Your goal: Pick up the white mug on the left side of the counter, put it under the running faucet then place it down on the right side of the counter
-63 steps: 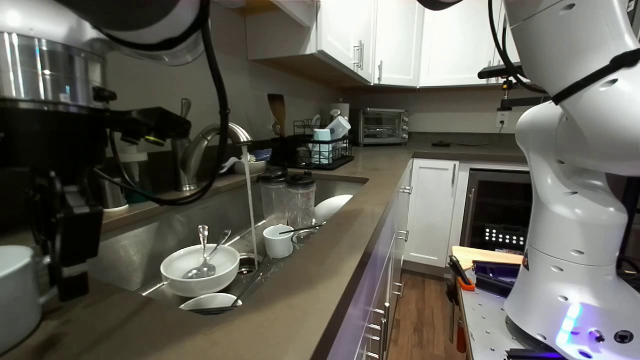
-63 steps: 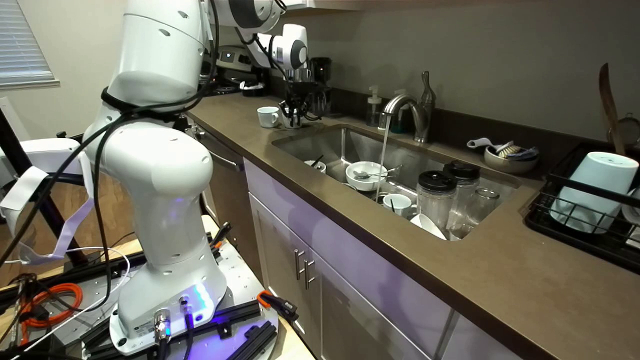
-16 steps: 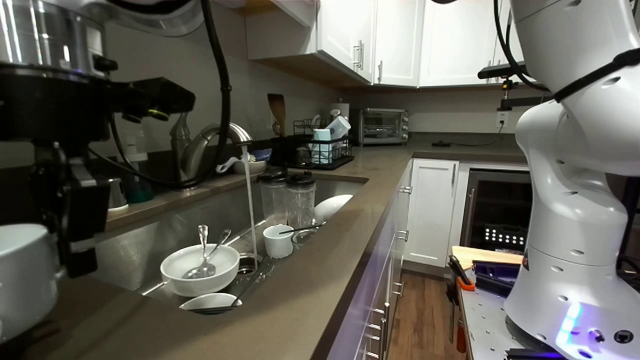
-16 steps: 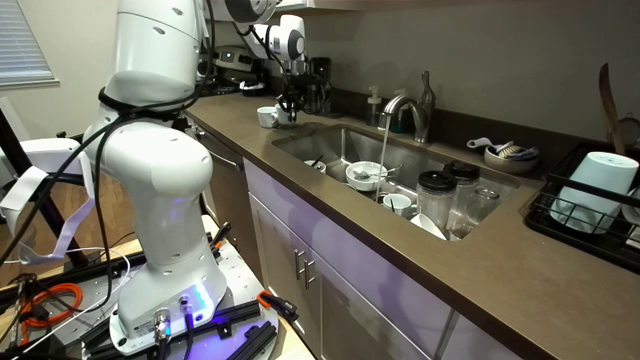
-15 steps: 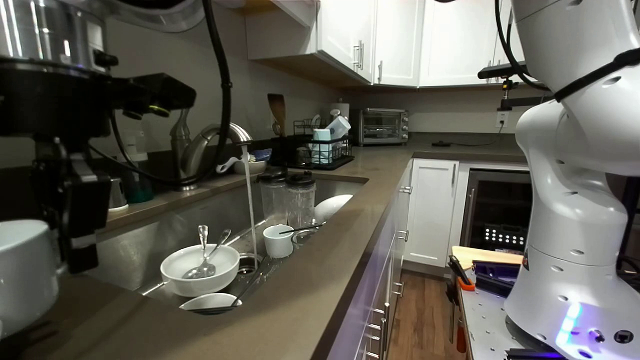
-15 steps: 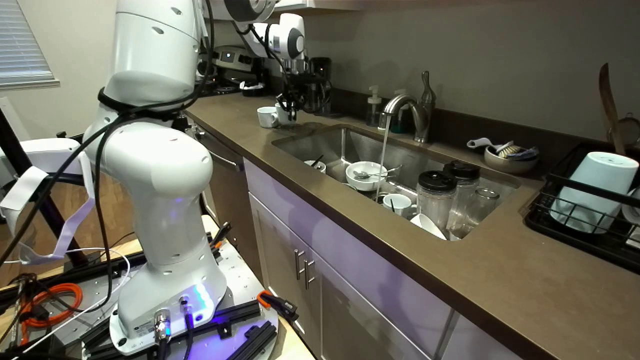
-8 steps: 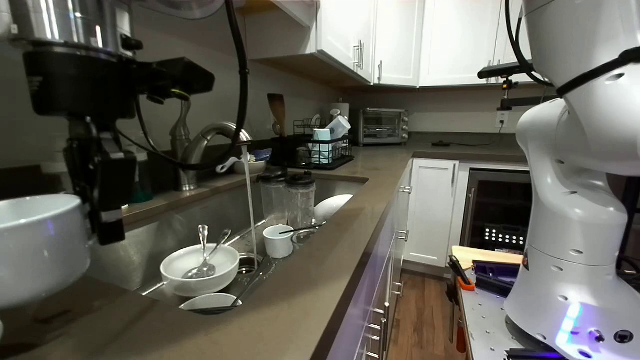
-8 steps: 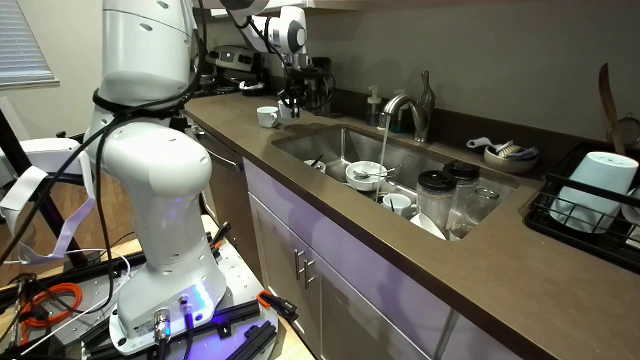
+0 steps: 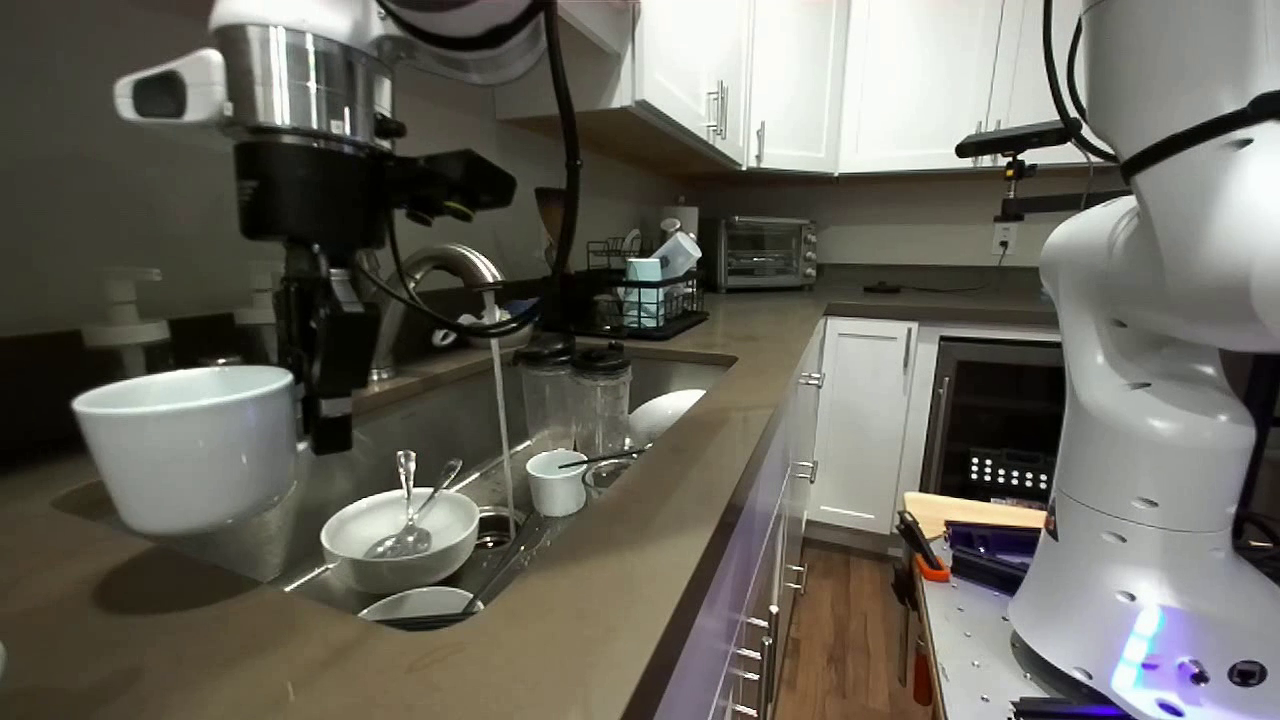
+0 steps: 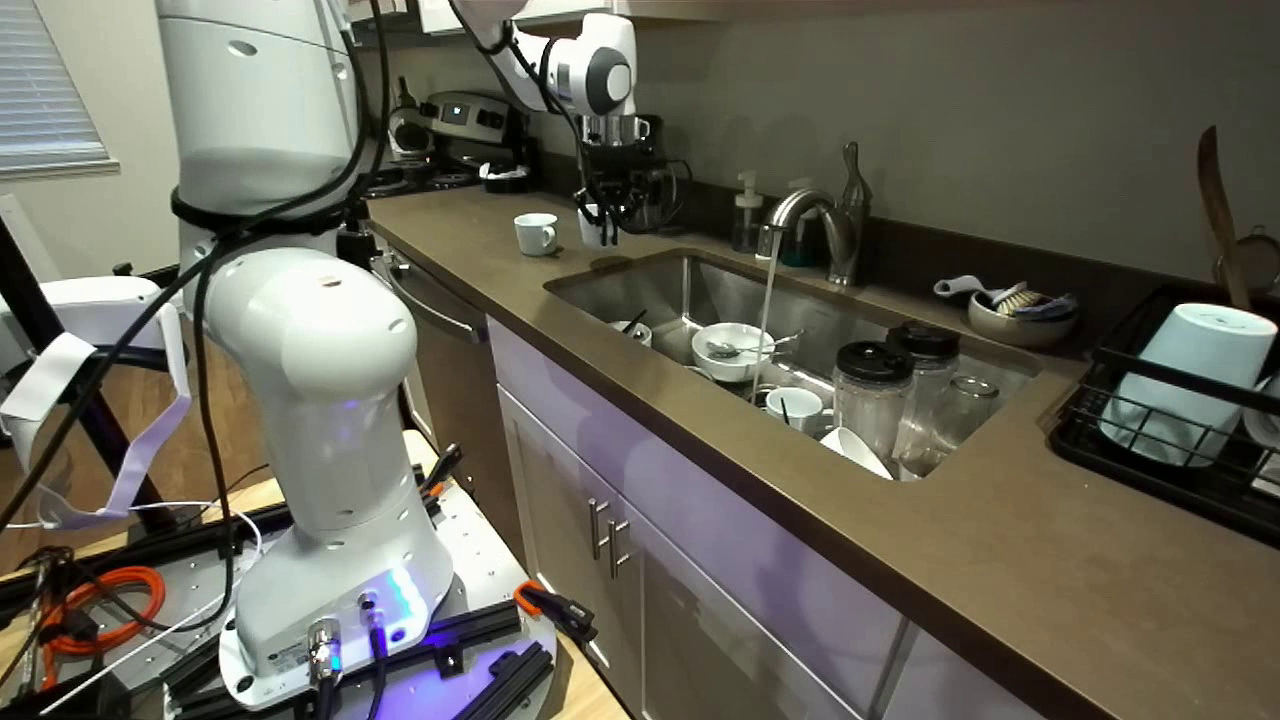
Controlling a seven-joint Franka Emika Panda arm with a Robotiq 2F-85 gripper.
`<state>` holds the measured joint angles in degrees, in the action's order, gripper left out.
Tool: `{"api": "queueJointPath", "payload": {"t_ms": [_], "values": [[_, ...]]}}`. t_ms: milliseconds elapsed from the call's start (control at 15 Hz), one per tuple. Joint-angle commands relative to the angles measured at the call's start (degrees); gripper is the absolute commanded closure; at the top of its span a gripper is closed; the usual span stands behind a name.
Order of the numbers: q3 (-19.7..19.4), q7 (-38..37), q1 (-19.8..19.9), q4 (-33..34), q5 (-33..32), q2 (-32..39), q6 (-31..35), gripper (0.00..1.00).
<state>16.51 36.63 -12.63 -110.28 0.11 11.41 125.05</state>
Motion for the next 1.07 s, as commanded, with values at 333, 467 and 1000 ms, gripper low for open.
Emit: {"api": "queueJointPath", "payload": {"t_ms": [333, 467, 1000], "values": [[-3.36, -0.25, 2.58, -15.19, 8.99, -12.09, 7.38, 0.94], [-4.64, -0.71, 2.75, -15.89, 9.60, -13.20, 6.94, 0.94], [-6.92, -0.92, 2.65, -14.52, 9.40, -11.65, 5.54, 0.85]]}}
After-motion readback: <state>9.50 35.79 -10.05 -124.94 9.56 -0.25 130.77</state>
